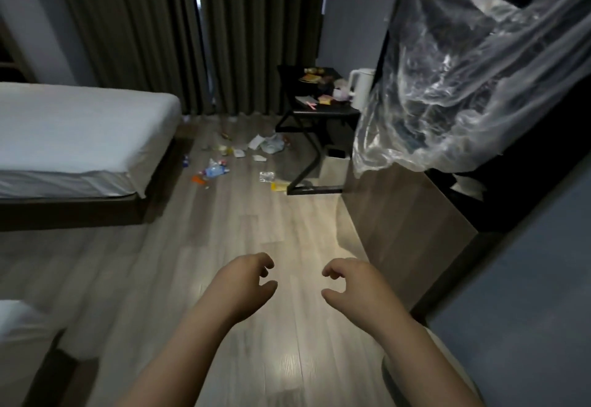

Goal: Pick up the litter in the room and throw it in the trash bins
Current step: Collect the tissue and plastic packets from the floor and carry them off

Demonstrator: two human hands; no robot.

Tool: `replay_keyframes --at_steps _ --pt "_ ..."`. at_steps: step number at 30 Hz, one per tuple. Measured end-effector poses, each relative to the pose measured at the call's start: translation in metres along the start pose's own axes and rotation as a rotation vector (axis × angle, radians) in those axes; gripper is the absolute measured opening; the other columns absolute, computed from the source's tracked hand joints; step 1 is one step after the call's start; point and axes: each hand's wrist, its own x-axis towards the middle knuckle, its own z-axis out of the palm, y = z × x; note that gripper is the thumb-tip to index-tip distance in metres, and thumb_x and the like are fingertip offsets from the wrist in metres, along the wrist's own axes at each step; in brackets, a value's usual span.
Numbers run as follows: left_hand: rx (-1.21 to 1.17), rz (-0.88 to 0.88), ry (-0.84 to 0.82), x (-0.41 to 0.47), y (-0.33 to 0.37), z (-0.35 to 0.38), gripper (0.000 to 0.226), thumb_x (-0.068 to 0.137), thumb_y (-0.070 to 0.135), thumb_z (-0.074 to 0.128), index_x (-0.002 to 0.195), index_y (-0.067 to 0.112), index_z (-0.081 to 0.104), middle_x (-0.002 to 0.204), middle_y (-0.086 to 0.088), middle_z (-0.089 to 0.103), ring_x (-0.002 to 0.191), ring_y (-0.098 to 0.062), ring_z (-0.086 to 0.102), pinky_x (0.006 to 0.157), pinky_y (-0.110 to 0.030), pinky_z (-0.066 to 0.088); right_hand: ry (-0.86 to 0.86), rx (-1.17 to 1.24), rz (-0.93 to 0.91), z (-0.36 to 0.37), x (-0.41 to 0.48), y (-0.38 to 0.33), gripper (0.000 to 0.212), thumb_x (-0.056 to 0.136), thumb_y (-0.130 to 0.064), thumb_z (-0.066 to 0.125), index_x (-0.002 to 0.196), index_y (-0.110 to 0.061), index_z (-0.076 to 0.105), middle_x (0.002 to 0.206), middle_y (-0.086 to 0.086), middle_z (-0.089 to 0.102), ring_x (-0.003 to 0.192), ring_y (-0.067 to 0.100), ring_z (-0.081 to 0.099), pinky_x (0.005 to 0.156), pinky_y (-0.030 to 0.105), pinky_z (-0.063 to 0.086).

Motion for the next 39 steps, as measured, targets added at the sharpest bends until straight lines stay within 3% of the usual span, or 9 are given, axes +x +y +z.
replay_keyframes --at_steps 9,18,30,39 --pt "-0.032 -0.123 0.085 0.087 -0.054 -0.047 0.037 0.089 0.036 0.058 0.125 0.027 0.054 0.117 0.009 0.061 0.100 -0.010 0.059 0.085 -0.026 0.050 -0.062 0.032 -0.104 0.016 0.140 -0.024 0.030 0.082 -0.032 0.061 0.112 -0.031 0.061 0.108 -0.014 0.059 0.097 0.003 0.054 0.082 0.020 0.045" --pt "-0.007 -0.190 0.085 0.220 -0.056 -0.083 0.038 0.090 0.035 0.057 0.126 0.025 0.055 0.118 0.009 0.060 0.099 -0.009 0.059 0.082 -0.020 0.048 -0.068 0.052 -0.151 -0.003 0.297 0.000 0.028 0.081 -0.035 0.062 0.109 -0.032 0.062 0.105 -0.015 0.059 0.097 0.002 0.053 0.079 0.017 0.042" --pt "-0.051 -0.216 0.023 0.374 -0.091 -0.099 0.037 0.089 0.036 0.058 0.124 0.026 0.055 0.116 0.010 0.061 0.094 -0.007 0.057 0.077 -0.017 0.043 -0.140 0.038 -0.088 0.009 0.444 0.022 0.030 0.083 -0.034 0.062 0.113 -0.032 0.061 0.108 -0.016 0.058 0.097 0.001 0.052 0.078 0.014 0.040" --pt "-0.086 -0.209 0.016 0.520 -0.162 -0.154 0.036 0.089 0.035 0.057 0.124 0.026 0.055 0.116 0.010 0.058 0.089 -0.006 0.053 0.075 -0.016 0.040 -0.159 -0.001 -0.039 0.025 0.606 -0.015 0.034 0.082 -0.033 0.062 0.115 -0.030 0.061 0.107 -0.014 0.057 0.094 0.003 0.052 0.077 0.016 0.041"
